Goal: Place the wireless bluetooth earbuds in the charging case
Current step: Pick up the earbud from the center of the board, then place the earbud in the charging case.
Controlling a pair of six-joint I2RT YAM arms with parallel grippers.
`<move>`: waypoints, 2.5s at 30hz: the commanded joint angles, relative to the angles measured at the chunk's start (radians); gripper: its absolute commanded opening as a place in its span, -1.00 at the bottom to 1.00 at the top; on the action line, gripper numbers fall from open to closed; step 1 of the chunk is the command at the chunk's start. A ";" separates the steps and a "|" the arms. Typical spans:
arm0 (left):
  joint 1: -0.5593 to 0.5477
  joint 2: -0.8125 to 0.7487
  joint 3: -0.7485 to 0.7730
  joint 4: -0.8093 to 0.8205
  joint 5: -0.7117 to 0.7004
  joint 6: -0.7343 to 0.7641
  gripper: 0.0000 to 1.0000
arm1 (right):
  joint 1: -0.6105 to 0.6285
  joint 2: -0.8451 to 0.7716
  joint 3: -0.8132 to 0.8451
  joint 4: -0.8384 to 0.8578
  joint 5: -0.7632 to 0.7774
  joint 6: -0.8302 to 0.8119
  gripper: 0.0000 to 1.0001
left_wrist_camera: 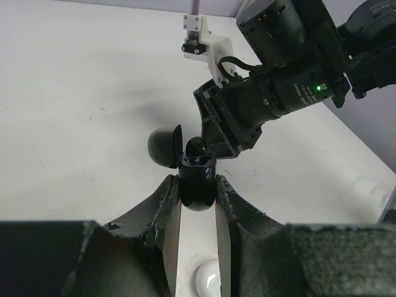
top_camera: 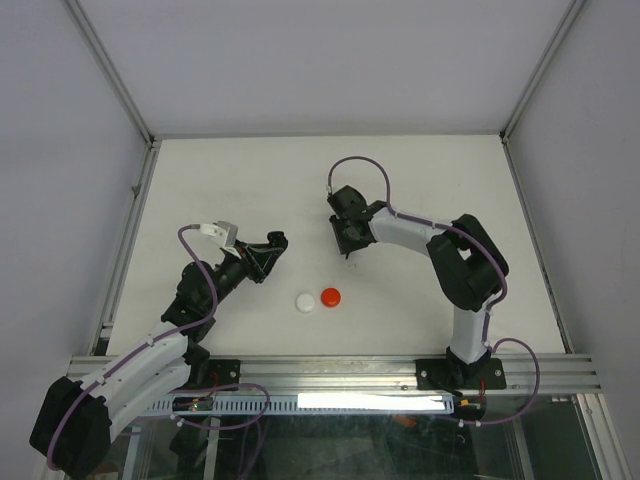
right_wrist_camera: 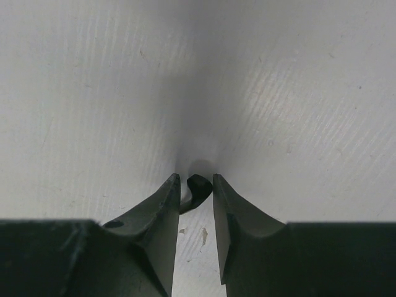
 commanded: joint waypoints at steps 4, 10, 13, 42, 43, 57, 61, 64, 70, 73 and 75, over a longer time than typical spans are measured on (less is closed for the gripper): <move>0.007 0.005 0.026 0.062 0.022 -0.006 -1.00 | 0.011 0.031 0.037 -0.085 0.013 -0.021 -0.44; 0.007 0.023 0.019 0.096 0.038 -0.010 -1.00 | 0.018 0.014 0.046 -0.107 -0.012 -0.064 -0.58; 0.007 0.027 0.013 0.113 0.046 -0.011 -1.00 | 0.022 -0.016 0.043 -0.108 -0.011 -0.080 -0.64; 0.007 0.053 -0.006 0.466 0.406 0.131 -1.00 | 0.311 -0.717 -0.064 0.203 0.050 -0.347 -0.78; 0.007 0.053 -0.006 0.482 0.421 0.136 -1.00 | 0.326 -0.738 -0.075 0.224 0.046 -0.360 -0.79; 0.007 0.055 0.023 0.581 0.562 0.142 -1.00 | 0.453 -0.858 -0.258 0.546 -0.056 -0.511 -0.81; 0.007 0.052 0.031 0.579 0.569 0.129 -1.00 | 0.495 -0.855 -0.293 0.619 -0.049 -0.559 -0.82; 0.007 0.052 0.034 0.578 0.567 0.119 -1.00 | 0.517 -0.840 -0.296 0.640 -0.025 -0.585 -0.84; 0.007 0.053 0.033 0.598 0.573 0.095 -1.00 | 0.555 -0.801 -0.295 0.657 0.035 -0.639 -0.84; 0.007 0.054 0.033 0.604 0.575 0.090 -1.00 | 0.568 -0.783 -0.295 0.661 0.057 -0.662 -0.84; 0.007 0.054 0.033 0.606 0.575 0.087 -1.00 | 0.577 -0.774 -0.294 0.661 0.073 -0.675 -0.84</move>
